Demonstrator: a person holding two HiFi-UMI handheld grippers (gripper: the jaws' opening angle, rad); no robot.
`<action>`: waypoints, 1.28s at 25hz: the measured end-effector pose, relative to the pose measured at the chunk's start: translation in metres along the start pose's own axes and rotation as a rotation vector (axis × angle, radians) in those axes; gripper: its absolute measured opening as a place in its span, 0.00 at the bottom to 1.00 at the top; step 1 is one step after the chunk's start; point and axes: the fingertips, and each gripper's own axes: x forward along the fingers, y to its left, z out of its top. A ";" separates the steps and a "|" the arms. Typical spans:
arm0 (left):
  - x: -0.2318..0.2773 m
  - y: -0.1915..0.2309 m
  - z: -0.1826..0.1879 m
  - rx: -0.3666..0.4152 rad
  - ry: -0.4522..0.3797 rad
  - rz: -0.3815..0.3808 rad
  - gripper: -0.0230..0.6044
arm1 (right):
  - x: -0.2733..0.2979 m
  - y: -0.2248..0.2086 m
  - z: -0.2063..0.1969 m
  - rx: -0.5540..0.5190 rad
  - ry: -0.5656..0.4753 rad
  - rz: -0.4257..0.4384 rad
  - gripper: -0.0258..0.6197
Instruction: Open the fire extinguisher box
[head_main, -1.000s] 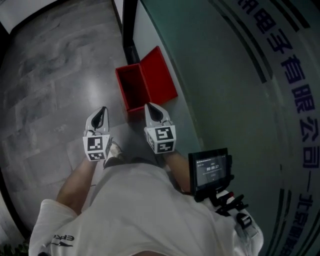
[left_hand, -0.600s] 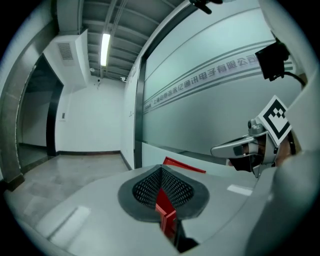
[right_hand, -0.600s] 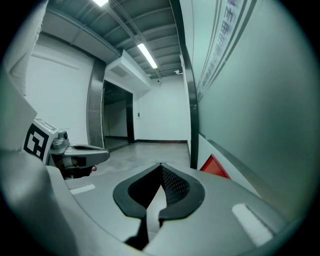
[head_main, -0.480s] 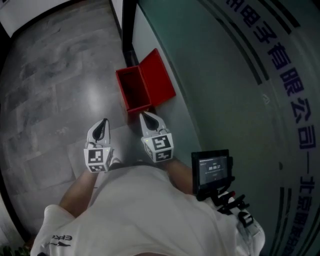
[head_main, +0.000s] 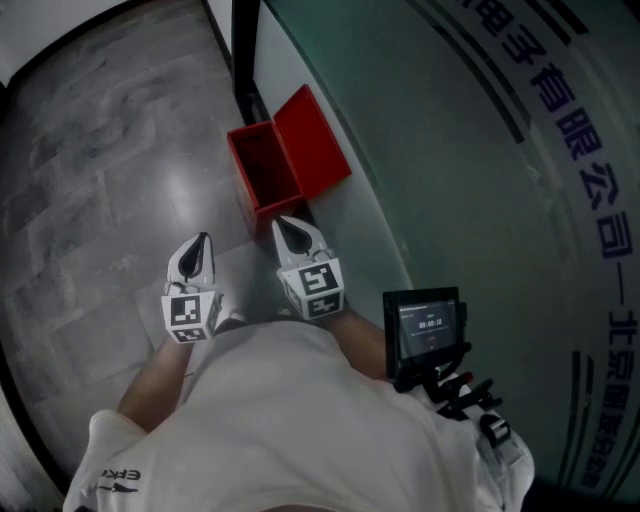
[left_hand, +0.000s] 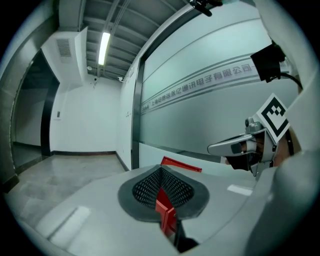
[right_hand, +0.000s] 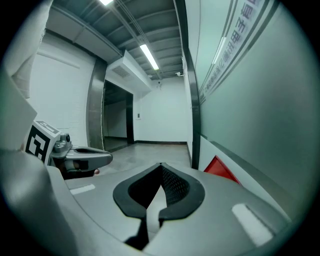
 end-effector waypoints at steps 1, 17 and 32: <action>-0.002 0.001 0.000 -0.002 -0.003 0.000 0.04 | 0.000 0.003 0.000 -0.001 0.001 0.000 0.06; -0.009 0.012 -0.006 -0.013 -0.001 0.001 0.04 | 0.000 0.011 -0.005 -0.016 0.017 -0.017 0.06; -0.001 0.009 -0.004 -0.012 -0.004 -0.006 0.04 | 0.001 0.004 -0.004 -0.018 0.020 -0.030 0.06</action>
